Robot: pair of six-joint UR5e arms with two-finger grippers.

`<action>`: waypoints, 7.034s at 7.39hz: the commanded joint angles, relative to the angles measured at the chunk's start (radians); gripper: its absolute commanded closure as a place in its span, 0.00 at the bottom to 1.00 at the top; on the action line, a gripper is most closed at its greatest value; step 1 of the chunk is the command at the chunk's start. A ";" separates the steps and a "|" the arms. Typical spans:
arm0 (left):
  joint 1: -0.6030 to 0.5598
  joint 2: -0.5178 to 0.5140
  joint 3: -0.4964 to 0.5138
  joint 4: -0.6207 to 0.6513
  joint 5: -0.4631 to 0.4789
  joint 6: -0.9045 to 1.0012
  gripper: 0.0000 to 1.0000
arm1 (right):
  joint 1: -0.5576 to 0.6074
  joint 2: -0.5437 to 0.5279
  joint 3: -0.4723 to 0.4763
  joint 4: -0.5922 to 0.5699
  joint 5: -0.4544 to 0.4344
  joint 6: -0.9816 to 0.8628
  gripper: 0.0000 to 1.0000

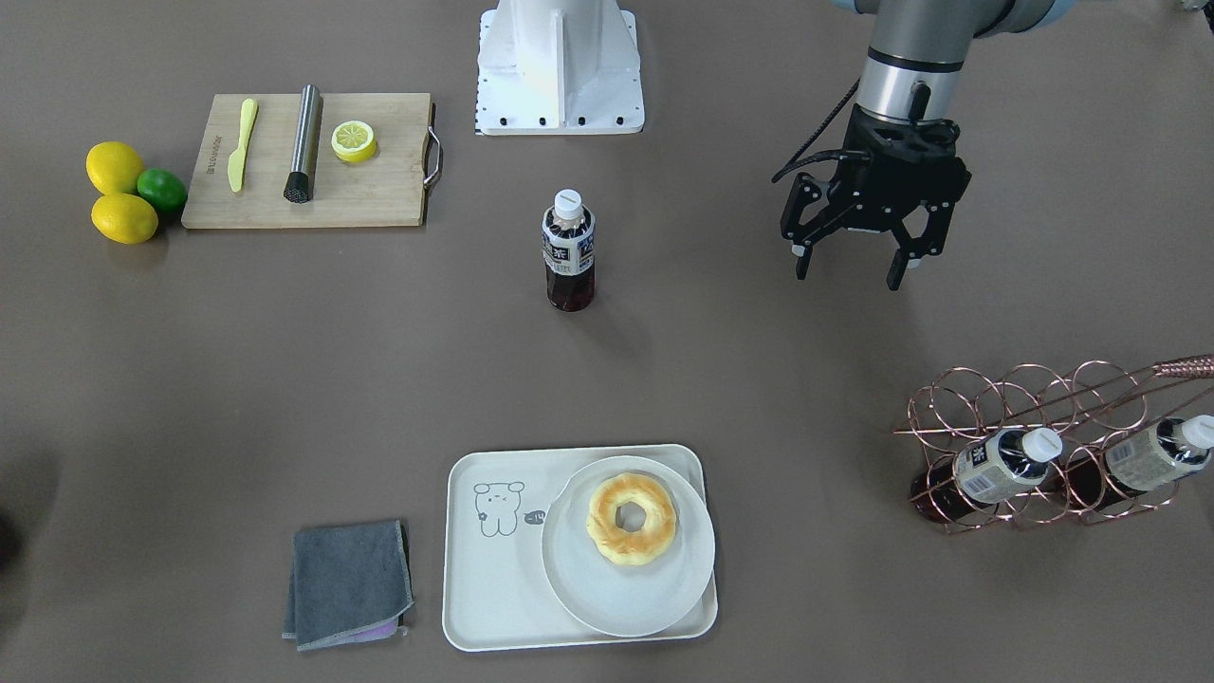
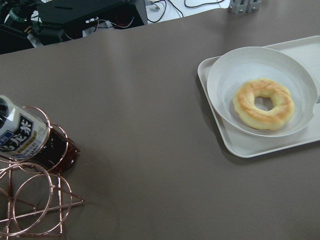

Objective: Place tea on tray
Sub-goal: 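Set the bottle down on the table and withdraw the left gripper, then move the right gripper over the standing tea bottle, then grasp the bottle cap with the right gripper and lift it, then lower the bottle onto the white tray beside the donut bowl, release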

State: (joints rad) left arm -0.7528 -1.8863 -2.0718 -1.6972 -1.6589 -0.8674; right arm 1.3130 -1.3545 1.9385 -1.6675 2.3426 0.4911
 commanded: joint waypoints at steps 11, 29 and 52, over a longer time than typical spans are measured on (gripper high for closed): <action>-0.721 0.403 0.193 -0.035 -0.598 0.850 0.02 | -0.711 0.624 0.058 -0.383 -0.454 0.671 0.00; -0.734 0.409 0.217 -0.044 -0.596 0.852 0.02 | -0.853 0.718 -0.168 -0.308 -0.566 0.741 1.00; -0.732 0.303 0.317 -0.044 -0.591 0.850 0.02 | -0.423 0.911 -0.875 0.109 -0.325 0.369 1.00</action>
State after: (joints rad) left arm -1.4849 -1.5776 -1.7598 -1.7414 -2.2506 -0.0168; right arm 0.8947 -0.4429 1.0743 -1.5758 2.0222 0.8597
